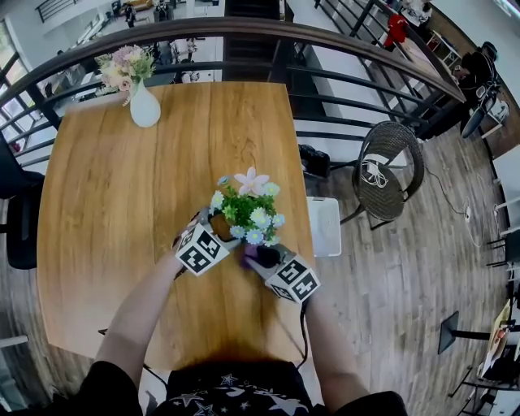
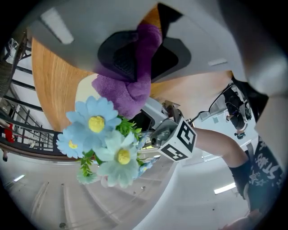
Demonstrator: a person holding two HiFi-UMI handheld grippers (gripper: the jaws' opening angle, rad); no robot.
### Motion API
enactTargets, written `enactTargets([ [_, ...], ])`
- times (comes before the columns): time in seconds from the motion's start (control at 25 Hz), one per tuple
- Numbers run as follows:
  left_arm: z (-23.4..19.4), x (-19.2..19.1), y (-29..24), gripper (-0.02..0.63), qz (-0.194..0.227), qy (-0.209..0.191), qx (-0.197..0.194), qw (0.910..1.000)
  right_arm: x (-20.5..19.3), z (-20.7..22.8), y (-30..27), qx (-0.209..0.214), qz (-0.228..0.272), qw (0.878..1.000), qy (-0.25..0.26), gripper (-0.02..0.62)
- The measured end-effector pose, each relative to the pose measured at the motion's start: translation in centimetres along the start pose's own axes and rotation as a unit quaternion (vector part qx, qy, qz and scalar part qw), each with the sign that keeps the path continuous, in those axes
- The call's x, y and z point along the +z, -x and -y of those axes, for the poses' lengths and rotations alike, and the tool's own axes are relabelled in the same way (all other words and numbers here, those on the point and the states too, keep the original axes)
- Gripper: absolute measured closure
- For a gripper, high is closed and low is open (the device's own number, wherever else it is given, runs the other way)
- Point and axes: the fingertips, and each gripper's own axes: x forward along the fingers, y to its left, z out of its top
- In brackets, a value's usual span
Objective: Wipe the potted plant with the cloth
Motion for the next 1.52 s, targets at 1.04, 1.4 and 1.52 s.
enactTargets([
  [1.04,0.5,1.0,1.9,0.123,0.007,-0.036,-0.099,0.9944,-1.9,1.6,4.0,-0.037,-0.014,0.999,-0.011,0.514],
  [1.4,-0.2,4.5,0.6,0.081,0.008,-0.127,-0.222,0.9667,-2.8,3.6,5.7,-0.062,-0.002,0.997,-0.042,0.514],
  [1.52,0.5,3.2,0.4,0.081,-0.047,-0.150,-0.282,0.9464,-3.0,3.8,5.8,-0.065,0.003,0.997,-0.048,0.514],
])
